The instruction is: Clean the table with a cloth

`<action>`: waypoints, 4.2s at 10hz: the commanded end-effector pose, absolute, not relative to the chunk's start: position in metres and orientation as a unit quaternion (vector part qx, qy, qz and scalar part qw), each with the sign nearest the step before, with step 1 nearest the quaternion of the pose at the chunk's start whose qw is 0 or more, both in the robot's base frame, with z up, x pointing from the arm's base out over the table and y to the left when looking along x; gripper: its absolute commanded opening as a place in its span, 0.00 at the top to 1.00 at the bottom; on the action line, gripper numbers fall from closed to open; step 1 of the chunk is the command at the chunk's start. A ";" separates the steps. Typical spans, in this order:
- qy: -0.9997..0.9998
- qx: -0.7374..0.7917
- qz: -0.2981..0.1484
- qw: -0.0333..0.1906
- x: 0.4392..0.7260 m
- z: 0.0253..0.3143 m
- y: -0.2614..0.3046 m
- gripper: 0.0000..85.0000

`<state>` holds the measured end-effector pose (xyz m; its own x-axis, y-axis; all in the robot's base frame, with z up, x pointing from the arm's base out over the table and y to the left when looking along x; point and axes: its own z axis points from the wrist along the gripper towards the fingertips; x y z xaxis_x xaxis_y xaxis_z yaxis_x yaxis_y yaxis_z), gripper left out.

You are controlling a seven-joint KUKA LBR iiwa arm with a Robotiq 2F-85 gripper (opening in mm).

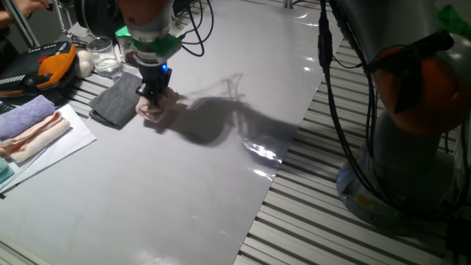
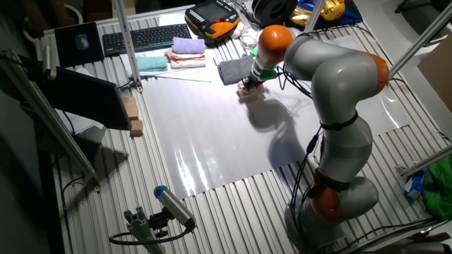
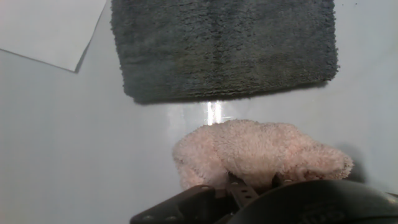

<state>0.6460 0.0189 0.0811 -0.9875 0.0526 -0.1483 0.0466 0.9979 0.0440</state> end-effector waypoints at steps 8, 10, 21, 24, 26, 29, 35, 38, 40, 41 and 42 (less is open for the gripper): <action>0.997 -0.020 0.029 0.074 0.640 0.091 -0.037 1.00; 0.997 -0.019 0.022 0.073 0.638 0.095 -0.050 1.00; 0.995 -0.010 0.024 0.093 0.610 0.067 -0.070 0.80; 0.994 0.007 0.020 0.106 0.607 0.062 -0.073 0.40; 0.993 0.018 0.014 0.113 0.608 0.061 -0.073 0.20; 0.992 0.029 0.005 0.119 0.609 0.063 -0.073 0.20; 0.993 0.032 0.021 0.113 0.620 0.082 -0.067 0.20; 0.994 0.032 0.033 0.099 0.622 0.102 -0.056 0.60; 0.994 0.030 0.037 0.093 0.623 0.108 -0.051 0.80; 0.995 0.026 0.038 0.087 0.624 0.114 -0.046 1.00; 0.996 0.026 0.034 0.084 0.624 0.117 -0.041 1.00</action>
